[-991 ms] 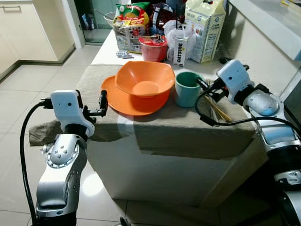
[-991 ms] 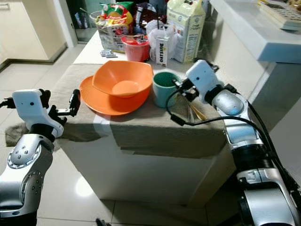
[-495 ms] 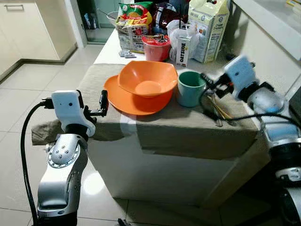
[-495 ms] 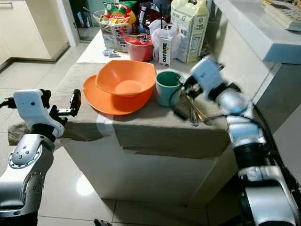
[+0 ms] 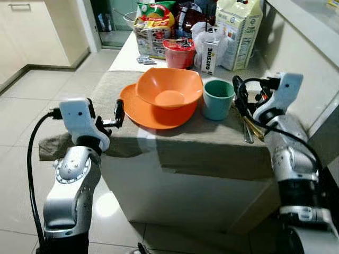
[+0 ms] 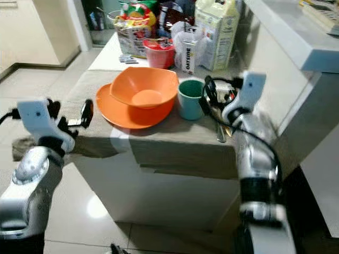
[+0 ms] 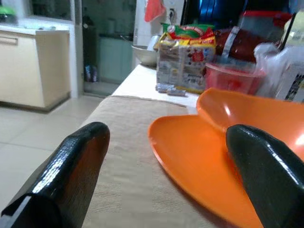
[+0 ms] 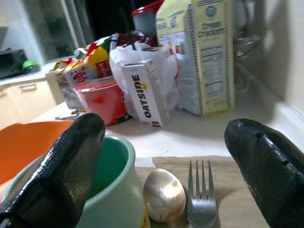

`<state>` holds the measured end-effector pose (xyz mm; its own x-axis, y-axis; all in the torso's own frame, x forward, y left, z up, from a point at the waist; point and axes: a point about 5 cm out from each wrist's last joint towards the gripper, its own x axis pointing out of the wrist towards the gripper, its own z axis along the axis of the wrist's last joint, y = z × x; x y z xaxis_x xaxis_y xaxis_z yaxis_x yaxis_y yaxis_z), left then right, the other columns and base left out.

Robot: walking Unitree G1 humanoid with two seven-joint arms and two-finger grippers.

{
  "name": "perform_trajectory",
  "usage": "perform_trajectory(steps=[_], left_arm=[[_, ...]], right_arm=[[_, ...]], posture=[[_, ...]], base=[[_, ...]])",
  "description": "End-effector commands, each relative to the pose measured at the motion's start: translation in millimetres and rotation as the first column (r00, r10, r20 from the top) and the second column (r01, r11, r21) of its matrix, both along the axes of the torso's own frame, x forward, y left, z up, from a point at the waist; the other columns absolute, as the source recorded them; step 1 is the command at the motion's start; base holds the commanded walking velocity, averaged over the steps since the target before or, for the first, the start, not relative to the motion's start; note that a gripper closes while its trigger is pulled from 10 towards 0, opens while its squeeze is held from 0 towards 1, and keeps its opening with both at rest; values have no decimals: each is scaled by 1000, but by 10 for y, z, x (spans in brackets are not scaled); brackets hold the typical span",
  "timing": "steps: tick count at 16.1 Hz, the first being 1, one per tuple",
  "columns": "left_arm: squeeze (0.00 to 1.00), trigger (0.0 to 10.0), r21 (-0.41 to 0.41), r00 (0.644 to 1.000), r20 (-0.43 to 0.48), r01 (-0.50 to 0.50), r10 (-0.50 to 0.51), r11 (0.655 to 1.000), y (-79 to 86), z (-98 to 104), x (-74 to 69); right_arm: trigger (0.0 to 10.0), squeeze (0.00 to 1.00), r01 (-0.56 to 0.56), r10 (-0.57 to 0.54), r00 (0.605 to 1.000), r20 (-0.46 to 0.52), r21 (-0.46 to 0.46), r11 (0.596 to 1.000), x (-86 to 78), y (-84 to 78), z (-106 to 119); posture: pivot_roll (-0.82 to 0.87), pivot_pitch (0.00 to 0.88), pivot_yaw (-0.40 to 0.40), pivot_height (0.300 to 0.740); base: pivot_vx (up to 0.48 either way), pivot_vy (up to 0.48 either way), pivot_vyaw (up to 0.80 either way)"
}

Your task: Setting the table

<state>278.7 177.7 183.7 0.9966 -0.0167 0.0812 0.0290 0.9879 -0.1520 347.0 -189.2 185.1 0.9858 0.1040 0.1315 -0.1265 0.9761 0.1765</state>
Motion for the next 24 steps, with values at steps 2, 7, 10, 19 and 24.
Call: perform_trajectory(steps=[2, 7, 10, 19, 24], left_arm=[[0, 10000, -141, 997, -70, 25, -35, 990, 9, -29, 70], [0, 10000, -381, 985, -45, 137, -167, 914, -100, 242, 326], [0, 10000, -453, 955, -83, 218, -284, 865, -253, 248, 457], [0, 10000, -526, 931, -227, 129, -285, 840, -8, 127, 601], [0, 10000, -568, 927, -212, 140, -309, 811, -87, 163, 638]], right_arm=[[10000, 0, 49, -48, 998, 28, -2, 999, -86, 15, 22], [10000, 0, 116, -106, 988, 116, -84, 990, -210, 77, 144], [10000, 0, 153, -142, 982, 124, -83, 985, -195, -15, 201], [10000, 0, -223, 211, 970, -120, -96, 970, -551, -274, 111], [10000, 0, -469, 453, 882, -134, -133, 873, -629, -242, 510]], posture=[[-108, 0, 56, 740], [-119, 0, 62, 740], [-126, 0, 62, 740], [-204, 3, 90, 740], [-215, 2, 85, 740]], base=[[0, 0, 0], [0, 0, 0], [0, 0, 0], [0, 0, 0], [0, 0, 0]])
